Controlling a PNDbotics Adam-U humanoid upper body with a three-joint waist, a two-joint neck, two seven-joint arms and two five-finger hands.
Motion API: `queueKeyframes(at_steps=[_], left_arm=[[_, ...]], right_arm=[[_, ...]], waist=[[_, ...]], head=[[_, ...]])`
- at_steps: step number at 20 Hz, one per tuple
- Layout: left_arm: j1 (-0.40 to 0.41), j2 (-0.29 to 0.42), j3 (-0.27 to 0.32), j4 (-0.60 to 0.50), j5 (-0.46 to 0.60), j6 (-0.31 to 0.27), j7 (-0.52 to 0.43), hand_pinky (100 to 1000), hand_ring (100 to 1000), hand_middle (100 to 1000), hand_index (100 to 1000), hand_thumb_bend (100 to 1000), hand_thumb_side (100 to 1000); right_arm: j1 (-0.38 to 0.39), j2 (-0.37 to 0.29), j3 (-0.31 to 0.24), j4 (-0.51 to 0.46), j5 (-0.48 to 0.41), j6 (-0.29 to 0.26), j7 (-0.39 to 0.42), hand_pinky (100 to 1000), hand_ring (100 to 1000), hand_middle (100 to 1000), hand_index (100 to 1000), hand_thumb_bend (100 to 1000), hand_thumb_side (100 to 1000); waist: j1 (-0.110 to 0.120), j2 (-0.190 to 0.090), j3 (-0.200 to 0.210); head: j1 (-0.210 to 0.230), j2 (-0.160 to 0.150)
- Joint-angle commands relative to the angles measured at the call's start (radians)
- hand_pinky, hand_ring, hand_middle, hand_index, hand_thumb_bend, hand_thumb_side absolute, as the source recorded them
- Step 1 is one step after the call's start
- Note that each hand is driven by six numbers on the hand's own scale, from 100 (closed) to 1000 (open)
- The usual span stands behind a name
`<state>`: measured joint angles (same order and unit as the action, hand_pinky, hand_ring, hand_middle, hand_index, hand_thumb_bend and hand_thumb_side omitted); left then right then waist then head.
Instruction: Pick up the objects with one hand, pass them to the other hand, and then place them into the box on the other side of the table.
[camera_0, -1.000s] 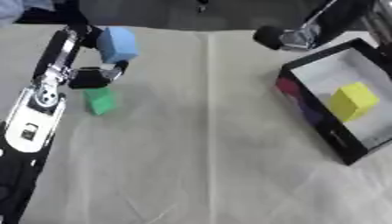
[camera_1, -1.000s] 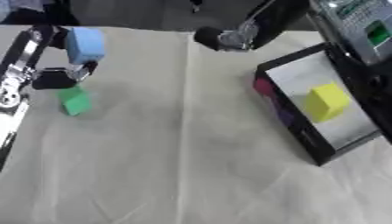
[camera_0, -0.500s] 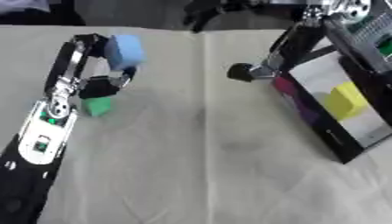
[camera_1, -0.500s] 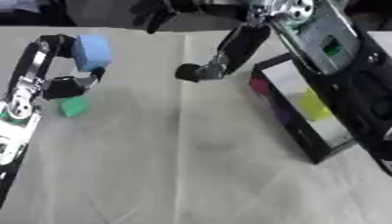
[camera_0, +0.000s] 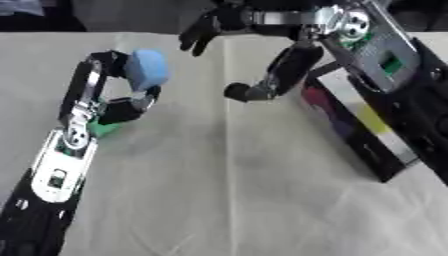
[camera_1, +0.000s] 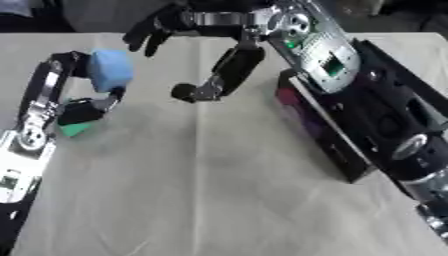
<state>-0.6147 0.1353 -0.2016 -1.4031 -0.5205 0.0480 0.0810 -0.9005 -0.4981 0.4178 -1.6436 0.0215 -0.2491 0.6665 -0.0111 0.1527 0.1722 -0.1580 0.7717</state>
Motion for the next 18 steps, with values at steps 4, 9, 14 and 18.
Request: queueKeyframes(at_steps=[4, 9, 14, 18], left_arm=[[-0.009, -0.017, -0.011, -0.043, -0.045, -0.014, 0.005, 723, 576, 450, 475, 100, 100], [-0.009, -0.029, -0.019, -0.057, -0.064, -0.013, 0.012, 722, 576, 449, 474, 100, 100], [-0.014, -0.041, -0.023, -0.062, -0.078, -0.014, 0.016, 723, 577, 448, 473, 100, 100], [-0.016, -0.047, -0.026, -0.066, -0.091, -0.018, 0.025, 722, 576, 446, 471, 100, 100]], right_arm=[[-0.043, 0.017, 0.016, 0.022, 0.059, -0.004, -0.043, 903, 827, 840, 923, 268, 114], [-0.047, 0.039, 0.02, 0.05, 0.105, -0.008, -0.087, 904, 825, 839, 945, 362, 162], [-0.049, 0.057, 0.029, 0.053, 0.145, -0.012, -0.093, 906, 828, 838, 944, 408, 197], [-0.056, 0.07, 0.028, 0.061, 0.183, 0.006, -0.119, 905, 829, 827, 928, 428, 153]], waist=[[0.005, -0.024, 0.009], [0.005, -0.02, 0.016], [0.005, -0.018, 0.02], [0.005, -0.016, 0.024]], head=[[-0.004, -0.002], [-0.006, -0.002], [-0.004, -0.002], [-0.008, -0.002]])
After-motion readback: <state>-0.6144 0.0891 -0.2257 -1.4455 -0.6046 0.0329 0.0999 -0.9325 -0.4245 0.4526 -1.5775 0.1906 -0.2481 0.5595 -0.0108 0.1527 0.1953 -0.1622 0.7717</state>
